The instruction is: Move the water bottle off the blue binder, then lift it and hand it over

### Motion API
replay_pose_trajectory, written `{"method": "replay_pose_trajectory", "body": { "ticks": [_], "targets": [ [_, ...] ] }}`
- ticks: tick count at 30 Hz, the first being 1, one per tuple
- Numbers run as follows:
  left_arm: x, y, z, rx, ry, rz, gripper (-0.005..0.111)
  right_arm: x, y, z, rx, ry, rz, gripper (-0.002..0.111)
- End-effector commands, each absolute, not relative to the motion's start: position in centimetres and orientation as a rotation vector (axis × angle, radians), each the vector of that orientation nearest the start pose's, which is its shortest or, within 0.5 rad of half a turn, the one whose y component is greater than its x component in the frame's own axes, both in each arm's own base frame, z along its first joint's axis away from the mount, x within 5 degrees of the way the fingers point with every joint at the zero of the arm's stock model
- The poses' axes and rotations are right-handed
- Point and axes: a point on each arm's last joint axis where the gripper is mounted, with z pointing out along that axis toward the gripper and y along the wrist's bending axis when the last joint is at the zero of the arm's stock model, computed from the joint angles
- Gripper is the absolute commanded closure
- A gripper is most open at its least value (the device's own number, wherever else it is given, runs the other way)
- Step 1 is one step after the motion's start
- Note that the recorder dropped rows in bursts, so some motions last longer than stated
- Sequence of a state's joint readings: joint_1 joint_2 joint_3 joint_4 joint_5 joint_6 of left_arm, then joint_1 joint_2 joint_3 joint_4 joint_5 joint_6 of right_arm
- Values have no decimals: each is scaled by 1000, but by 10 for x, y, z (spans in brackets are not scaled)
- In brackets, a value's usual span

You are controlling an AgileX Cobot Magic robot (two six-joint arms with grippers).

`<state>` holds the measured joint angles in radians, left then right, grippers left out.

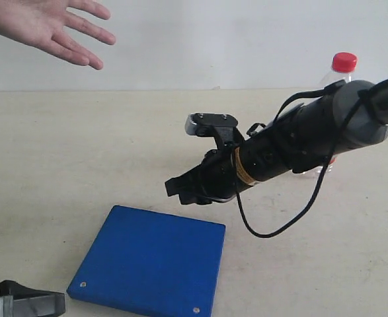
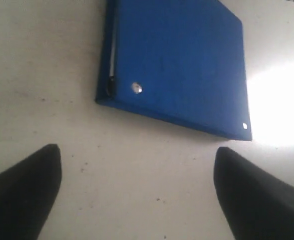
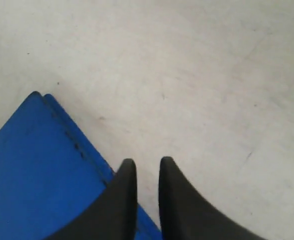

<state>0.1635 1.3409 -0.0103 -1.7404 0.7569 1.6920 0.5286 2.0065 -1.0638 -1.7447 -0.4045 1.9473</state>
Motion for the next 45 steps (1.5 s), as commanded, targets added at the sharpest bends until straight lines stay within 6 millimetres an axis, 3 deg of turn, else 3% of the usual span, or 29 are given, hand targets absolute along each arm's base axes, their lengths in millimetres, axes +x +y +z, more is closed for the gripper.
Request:
{"method": "replay_pose_trajectory", "body": {
  "ticks": [1, 7, 10, 11, 13, 15, 19, 22, 30, 34, 37, 39, 42, 45],
  "targets": [
    [135, -38, 126, -183, 2457, -923, 43, 320, 218, 108, -574, 2546, 811, 108],
    [146, -39, 135, -142, 2404, -952, 75, 318, 214, 98, -550, 2599, 893, 108],
    [146, -42, 132, -146, 2411, -1030, 67, 312, 206, 93, -537, 2633, 930, 108],
    [147, -43, 127, -150, 2436, -1057, 58, 303, 204, 87, -530, 2674, 955, 108],
    [152, -43, 118, -144, 2477, -1085, 52, 283, 200, 78, -558, 2737, 1043, 108],
    [163, -45, 116, -141, 2452, -1179, 52, 264, 199, 76, -661, 2746, 1182, 108],
    [180, -52, 131, -81, 2288, -1399, 52, 253, 206, 93, -739, 2692, 1422, 108],
    [181, -49, 127, -87, 2334, -1328, 52, 245, 210, 109, -806, 2626, 1597, 108],
    [174, -49, 122, -76, 2380, -1316, 52, 256, 212, 133, -950, 2447, 1457, 105],
    [176, -45, 118, -126, 2416, -1233, 55, 256, 212, 134, -923, 2468, 1467, 73],
    [179, -37, 114, -135, 2479, -1064, 59, 258, 211, 132, -838, 2528, 1455, 50],
    [178, -30, 112, -138, 2524, -915, 64, 262, 210, 128, -737, 2590, 1381, 50],
    [174, -21, 117, -138, 2531, -729, 74, 268, 207, 119, -671, 2632, 1290, 58],
    [167, -22, 130, -140, 2466, -709, 79, 268, 210, 110, -678, 2654, 1340, 64]
  ]
}}
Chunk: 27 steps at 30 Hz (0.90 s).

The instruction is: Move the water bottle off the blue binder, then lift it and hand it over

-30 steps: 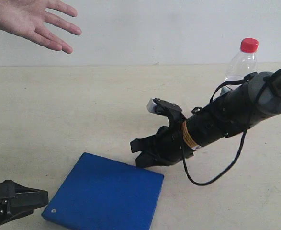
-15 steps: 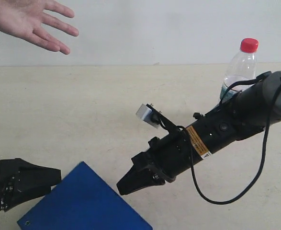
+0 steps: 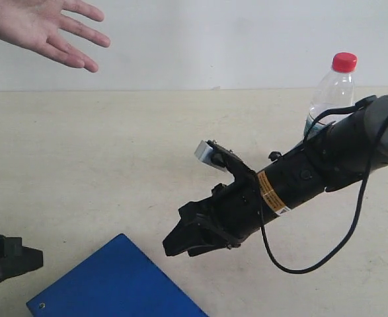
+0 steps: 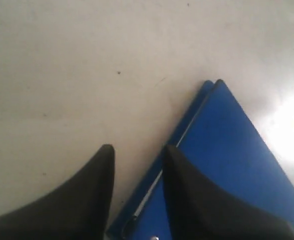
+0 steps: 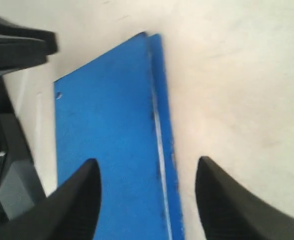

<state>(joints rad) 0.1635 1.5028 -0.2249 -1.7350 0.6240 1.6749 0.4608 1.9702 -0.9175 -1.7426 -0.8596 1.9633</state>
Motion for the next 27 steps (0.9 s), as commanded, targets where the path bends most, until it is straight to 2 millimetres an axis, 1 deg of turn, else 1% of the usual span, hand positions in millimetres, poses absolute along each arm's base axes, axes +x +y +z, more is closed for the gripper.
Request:
{"method": "replay_pose_trajectory", "body": {
  "ticks": [1, 4, 6, 8, 10, 12, 13, 15, 18, 20, 24, 27],
  "targets": [
    [162, -24, 136, -142, 2429, -733, 79, 268, 212, 108, -686, 2659, 1379, 64],
    [145, -33, 143, -160, 2369, -831, 78, 270, 218, 100, -705, 2669, 1498, 64],
    [133, -40, 145, -128, 2331, -919, 73, 270, 221, 95, -712, 2677, 1581, 64],
    [123, -46, 144, -118, 2316, -1000, 62, 269, 222, 90, -719, 2683, 1634, 64],
    [113, -49, 139, -150, 2335, -1050, 47, 268, 223, 87, -718, 2692, 1657, 64],
    [111, -47, 136, -178, 2359, -1027, 36, 267, 222, 84, -702, 2708, 1670, 64],
    [112, -46, 134, -209, 2375, -1004, 34, 266, 223, 84, -694, 2714, 1686, 64],
    [112, -44, 132, -281, 2399, -991, 33, 264, 224, 86, -711, 2704, 1736, 64],
    [112, -43, 132, -298, 2398, -991, 33, 255, 230, 91, -768, 2683, 1843, 64],
    [112, -43, 132, -298, 2398, -991, 33, 248, 237, 91, -813, 2687, 1848, 64],
    [112, -44, 132, -296, 2396, -999, 33, 217, 272, 97, -1033, 2668, 1865, 64],
    [112, -44, 132, -296, 2396, -999, 33, 205, 296, 105, -1180, 2604, 1868, 64]
  ]
}}
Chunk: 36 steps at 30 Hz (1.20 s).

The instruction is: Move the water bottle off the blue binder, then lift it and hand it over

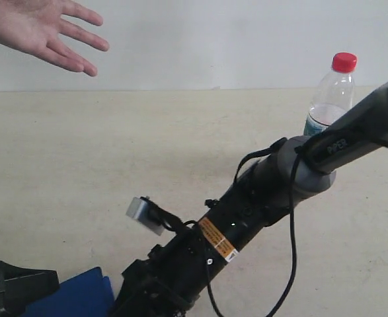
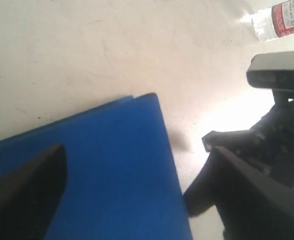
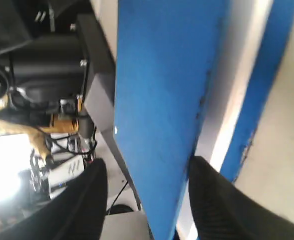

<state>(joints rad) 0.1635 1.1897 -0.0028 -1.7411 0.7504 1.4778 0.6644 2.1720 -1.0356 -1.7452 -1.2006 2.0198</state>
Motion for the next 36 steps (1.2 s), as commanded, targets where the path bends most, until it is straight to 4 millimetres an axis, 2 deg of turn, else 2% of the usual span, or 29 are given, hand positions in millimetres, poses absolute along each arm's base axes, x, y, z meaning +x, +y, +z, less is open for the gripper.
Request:
{"method": "replay_pose_trajectory", "body": {
  "ticks": [1, 7, 9, 10, 11, 12, 14, 17, 21, 29, 36],
  "targets": [
    [112, -44, 132, -296, 2396, -999, 33, 204, 300, 107, -1206, 2584, 1868, 64],
    [113, -43, 133, -259, 2390, -979, 33, 207, 307, 113, -1243, 2532, 1863, 64],
    [127, -41, 142, -197, 2347, -941, 33, 211, 307, 110, -1218, 2548, 1796, 68],
    [135, -38, 147, -190, 2333, -904, 33, 211, 307, 109, -1216, 2549, 1787, 79],
    [137, -35, 147, -213, 2338, -876, 33, 211, 307, 109, -1231, 2535, 1790, 86],
    [138, -31, 145, -266, 2362, -821, 33, 209, 307, 111, -1276, 2490, 1821, 98],
    [134, -26, 138, -258, 2448, -721, 33, 208, 307, 113, -1329, 2434, 1845, 108],
    [127, -19, 128, -348, 2555, -617, 34, 208, 307, 112, -1365, 2390, 1827, 108],
    [126, -20, 128, -368, 2556, -630, 37, 210, 307, 110, -1353, 2400, 1784, 108],
    [125, -33, 134, -348, 2518, -845, 39, 201, 311, 113, -1397, 2381, 1843, 108],
    [127, -35, 138, -358, 2468, -909, 39, 190, 318, 113, -1453, 2367, 1849, 108]
  ]
}}
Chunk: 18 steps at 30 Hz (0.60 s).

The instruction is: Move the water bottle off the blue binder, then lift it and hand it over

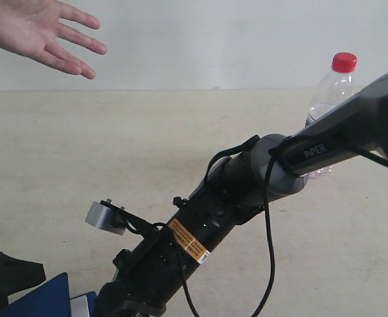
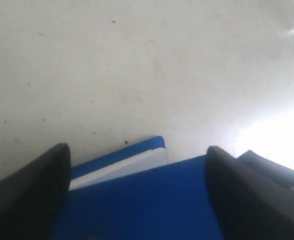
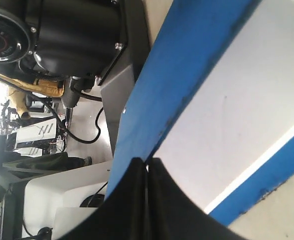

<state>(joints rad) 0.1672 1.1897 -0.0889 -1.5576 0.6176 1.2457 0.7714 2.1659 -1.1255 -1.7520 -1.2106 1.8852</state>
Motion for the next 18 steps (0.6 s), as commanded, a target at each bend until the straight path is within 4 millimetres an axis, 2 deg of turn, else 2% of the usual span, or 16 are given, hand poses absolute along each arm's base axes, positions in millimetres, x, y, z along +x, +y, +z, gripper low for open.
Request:
{"method": "replay_pose_trajectory", "body": {
  "ticks": [1, 3, 5, 10, 11, 12, 18],
  "targets": [
    [127, -35, 138, -358, 2468, -909, 39, 190, 318, 113, -1456, 2367, 1850, 108],
    [127, -35, 138, -358, 2468, -909, 39, 189, 319, 113, -1467, 2358, 1849, 108],
    [127, -35, 138, -358, 2468, -909, 39, 188, 319, 113, -1489, 2332, 1845, 103],
    [127, -35, 138, -344, 2468, -904, 39, 188, 319, 113, -1498, 2319, 1843, 67],
    [127, -35, 138, -340, 2467, -903, 39, 188, 319, 113, -1495, 2323, 1844, 63],
    [127, -35, 138, -341, 2468, -901, 39, 188, 319, 113, -1495, 2323, 1844, 60],
    [127, -35, 138, -327, 2468, -890, 39, 189, 320, 114, -1463, 2323, 1859, 60]
  ]
}}
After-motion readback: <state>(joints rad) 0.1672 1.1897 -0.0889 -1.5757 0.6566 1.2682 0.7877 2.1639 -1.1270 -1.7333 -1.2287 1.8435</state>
